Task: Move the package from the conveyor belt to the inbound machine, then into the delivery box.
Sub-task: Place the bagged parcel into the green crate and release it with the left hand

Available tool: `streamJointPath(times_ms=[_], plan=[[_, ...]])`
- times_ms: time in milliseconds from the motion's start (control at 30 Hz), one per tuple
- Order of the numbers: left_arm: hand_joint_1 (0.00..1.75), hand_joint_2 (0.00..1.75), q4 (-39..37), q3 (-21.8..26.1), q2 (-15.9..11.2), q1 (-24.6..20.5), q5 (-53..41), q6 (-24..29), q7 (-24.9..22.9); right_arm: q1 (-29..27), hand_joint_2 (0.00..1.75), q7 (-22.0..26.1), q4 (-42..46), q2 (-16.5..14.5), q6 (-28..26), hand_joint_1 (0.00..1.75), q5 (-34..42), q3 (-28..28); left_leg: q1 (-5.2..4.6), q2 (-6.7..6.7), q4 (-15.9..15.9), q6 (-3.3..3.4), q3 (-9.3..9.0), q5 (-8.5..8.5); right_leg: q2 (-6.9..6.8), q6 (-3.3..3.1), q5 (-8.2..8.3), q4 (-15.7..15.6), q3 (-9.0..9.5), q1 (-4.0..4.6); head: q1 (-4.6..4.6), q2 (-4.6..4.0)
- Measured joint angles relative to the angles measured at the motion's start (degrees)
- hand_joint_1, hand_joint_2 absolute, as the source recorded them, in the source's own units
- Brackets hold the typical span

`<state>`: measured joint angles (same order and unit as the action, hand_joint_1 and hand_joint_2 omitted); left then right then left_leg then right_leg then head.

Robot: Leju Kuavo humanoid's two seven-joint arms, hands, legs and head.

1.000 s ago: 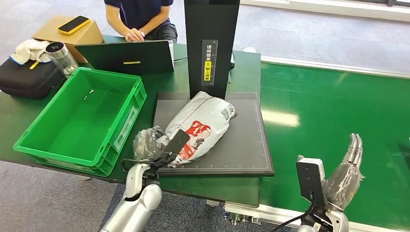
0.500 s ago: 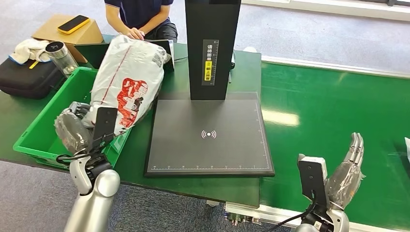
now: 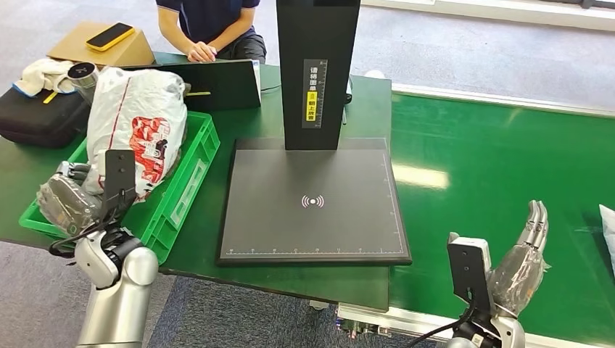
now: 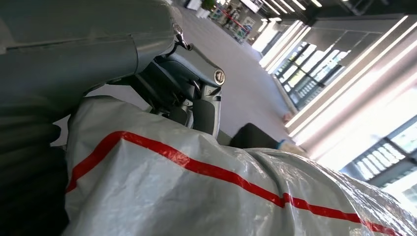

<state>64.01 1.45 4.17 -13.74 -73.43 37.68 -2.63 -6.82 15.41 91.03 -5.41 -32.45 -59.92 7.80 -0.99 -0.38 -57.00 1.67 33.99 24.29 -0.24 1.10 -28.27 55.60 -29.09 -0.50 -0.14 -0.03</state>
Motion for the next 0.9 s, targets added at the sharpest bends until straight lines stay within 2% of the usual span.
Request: streamJointPath(times_ms=[200,600,733,900], plan=[[1.75,1.75,-8.99,5.08,-1.26,-2.62,-3.82,-5.03,-5.31,-0.05,1.75,-0.16,0.0,-0.27,0.23,0.0,-0.43,0.0,0.01,0.0,0.0,-0.01,0.0,0.0,0.0,-0.03,-0.02,0.01,0.01,0.01,0.01,-0.01],[1.75,1.75,-15.52,8.12,-2.17,-4.25,-4.26,-5.45,-6.13,0.0,1.75,-0.35,-0.02,-0.37,0.43,0.0,-0.51,0.0,0.01,0.0,0.0,-0.01,0.04,0.03,0.0,-0.05,-0.03,0.0,0.02,-0.01,0.01,-0.02],[0.0,1.75,-17.03,9.28,-2.55,-4.68,-3.64,-4.43,-6.21,0.02,1.75,-0.76,-0.02,-0.38,0.45,0.0,-0.7,-0.01,0.01,0.0,0.0,-0.01,0.04,0.03,0.0,-0.05,-0.03,0.0,0.02,0.01,0.01,-0.01],[0.0,1.75,-17.6,11.87,-2.98,-4.45,-2.86,1.3,-1.97,0.05,1.75,-1.03,-0.02,-0.38,0.41,0.0,-0.77,-0.03,0.03,0.01,0.0,-0.03,0.04,0.04,0.02,-0.07,-0.04,0.01,0.02,0.03,0.0,-0.01]])
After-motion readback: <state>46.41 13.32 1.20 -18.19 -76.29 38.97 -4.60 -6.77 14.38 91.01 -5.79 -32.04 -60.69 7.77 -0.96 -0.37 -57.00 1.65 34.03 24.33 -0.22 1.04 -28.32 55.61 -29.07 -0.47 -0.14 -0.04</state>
